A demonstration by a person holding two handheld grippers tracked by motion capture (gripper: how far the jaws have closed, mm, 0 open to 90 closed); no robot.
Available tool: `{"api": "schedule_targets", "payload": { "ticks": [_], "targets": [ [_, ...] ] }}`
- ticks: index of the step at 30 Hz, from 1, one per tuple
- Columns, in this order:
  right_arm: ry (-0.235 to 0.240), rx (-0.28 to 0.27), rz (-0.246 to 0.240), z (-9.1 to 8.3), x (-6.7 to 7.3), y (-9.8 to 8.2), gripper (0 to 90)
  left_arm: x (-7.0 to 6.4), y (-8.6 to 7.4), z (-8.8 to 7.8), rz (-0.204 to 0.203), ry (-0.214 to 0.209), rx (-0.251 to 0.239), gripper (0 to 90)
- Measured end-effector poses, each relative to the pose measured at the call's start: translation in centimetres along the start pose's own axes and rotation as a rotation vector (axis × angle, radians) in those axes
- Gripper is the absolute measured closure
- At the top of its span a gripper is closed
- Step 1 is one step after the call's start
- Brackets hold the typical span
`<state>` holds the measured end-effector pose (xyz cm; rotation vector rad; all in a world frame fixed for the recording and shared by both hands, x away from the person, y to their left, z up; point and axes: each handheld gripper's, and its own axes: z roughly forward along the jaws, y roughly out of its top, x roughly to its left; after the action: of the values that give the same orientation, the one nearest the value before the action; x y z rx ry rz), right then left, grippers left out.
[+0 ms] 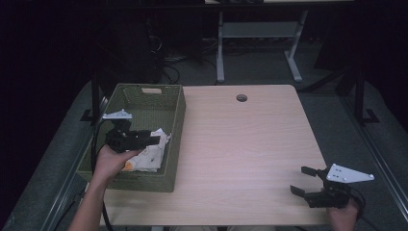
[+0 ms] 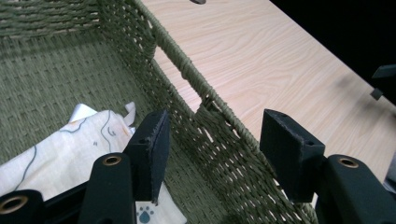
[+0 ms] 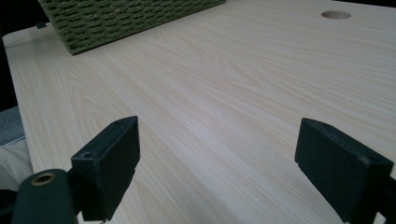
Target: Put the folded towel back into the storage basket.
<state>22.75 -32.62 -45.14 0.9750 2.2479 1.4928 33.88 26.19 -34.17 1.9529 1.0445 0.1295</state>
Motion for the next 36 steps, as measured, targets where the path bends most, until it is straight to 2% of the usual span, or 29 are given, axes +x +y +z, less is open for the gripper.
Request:
{"api": "schedule_targets", "payload": {
  "ticks": [5, 6, 8, 10, 12, 13, 18, 20, 30, 36],
  "targets": [
    [0.002, -0.003, 0.005, -0.1, -0.1, -0.1, 13.5, -0.5, 0.2, 0.5, -0.011, -0.050, -0.027, 41.8],
    [0.001, -0.002, 0.006, -0.2, -0.1, -0.1, 13.5, -0.6, 0.2, 0.5, -0.006, -0.046, -0.026, 41.9],
    [0.002, -0.003, 0.004, -0.2, -0.1, -0.1, 13.5, -0.6, 0.3, 0.6, -0.022, -0.073, -0.041, 40.2],
    [0.007, 0.000, 0.002, -0.2, 0.0, -0.1, 13.5, -0.8, 0.5, 0.6, -0.015, -0.068, -0.047, 39.8],
    [0.007, 0.002, -0.002, -0.1, 0.0, -0.1, 13.5, -1.0, 0.6, 0.6, -0.023, -0.085, -0.061, 39.0],
    [0.009, 0.002, -0.004, -0.1, 0.0, -0.1, 13.5, -1.2, 0.7, 0.6, -0.015, -0.081, -0.058, 39.0],
    [0.008, -0.002, -0.006, -0.1, 0.0, 0.0, 13.5, -1.9, 1.1, 1.1, -0.004, -0.116, -0.056, 38.1],
    [0.008, -0.003, -0.002, -0.2, 0.1, 0.0, 13.5, -2.2, 1.2, 1.4, 0.000, -0.115, -0.051, 38.1],
    [0.013, -0.005, -0.009, -0.3, 0.2, 0.0, 13.5, -3.9, 1.7, 2.9, 0.013, -0.180, -0.049, 34.9],
    [0.011, -0.006, -0.015, -0.3, 0.2, 0.0, 13.5, -4.7, 1.9, 3.5, 0.026, -0.203, -0.037, 34.9]
  ]
}}
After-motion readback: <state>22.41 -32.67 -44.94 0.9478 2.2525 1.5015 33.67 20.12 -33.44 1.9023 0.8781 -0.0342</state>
